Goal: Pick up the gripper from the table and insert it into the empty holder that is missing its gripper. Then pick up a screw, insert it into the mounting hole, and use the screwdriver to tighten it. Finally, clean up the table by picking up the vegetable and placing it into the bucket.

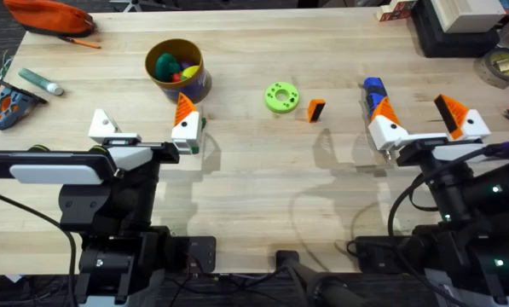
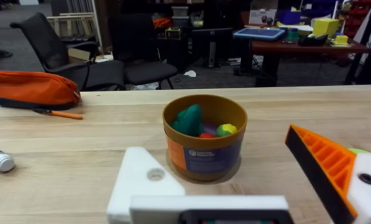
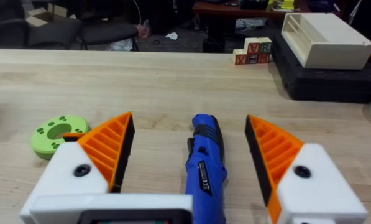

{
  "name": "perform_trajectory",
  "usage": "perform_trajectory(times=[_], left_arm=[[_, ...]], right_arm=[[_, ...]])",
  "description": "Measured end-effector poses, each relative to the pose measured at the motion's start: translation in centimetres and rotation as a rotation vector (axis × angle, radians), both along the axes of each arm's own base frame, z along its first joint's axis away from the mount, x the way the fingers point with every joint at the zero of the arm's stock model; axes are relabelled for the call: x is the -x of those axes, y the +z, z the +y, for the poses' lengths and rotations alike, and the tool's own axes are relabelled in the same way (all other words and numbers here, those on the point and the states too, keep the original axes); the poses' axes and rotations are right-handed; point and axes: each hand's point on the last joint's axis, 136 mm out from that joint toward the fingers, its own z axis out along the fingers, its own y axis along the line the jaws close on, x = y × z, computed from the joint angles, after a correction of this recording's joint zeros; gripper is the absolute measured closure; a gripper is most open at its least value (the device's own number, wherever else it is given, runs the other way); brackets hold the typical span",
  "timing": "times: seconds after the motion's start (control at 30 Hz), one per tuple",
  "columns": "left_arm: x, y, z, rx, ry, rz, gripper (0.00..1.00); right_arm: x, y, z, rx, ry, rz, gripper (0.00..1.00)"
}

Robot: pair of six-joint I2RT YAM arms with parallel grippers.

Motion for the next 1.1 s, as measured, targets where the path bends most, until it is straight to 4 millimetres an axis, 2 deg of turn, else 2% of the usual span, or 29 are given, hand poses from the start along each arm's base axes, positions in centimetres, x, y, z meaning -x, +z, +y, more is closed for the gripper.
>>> perform_trajectory(times=[0.6, 0.8, 0.87, 0.93, 1.0, 1.1], left_arm=[[0.0, 0.0, 0.0, 0.000, 0.000, -0.001, 0.015], [0.0, 0.9, 0.1, 0.000, 0.003, -0.033, 0.015], [0.2, 0.8, 0.1, 0.000, 0.003, -0.006, 0.014], [0.5, 1.6, 0.1, 0.000, 0.003, 0.006, 0.016], [1.0, 3.7, 0.1, 0.000, 0.003, 0.003, 0.015], [1.7, 7.0, 0.1, -0.001, 0.005, 0.028, 0.015]], right_arm=[[0.0, 0.0, 0.0, 0.000, 0.000, 0.000, 0.007], [0.1, 0.5, 0.0, 0.005, 0.000, -0.006, 0.007], [0.3, 2.0, 0.0, 0.013, 0.001, -0.031, 0.008], [0.6, 4.4, 0.0, 0.029, 0.001, -0.072, 0.008], [1.2, 7.7, -0.1, 0.042, -0.002, -0.108, 0.008], [1.9, 11.5, -0.1, 0.056, -0.003, -0.095, 0.009]])
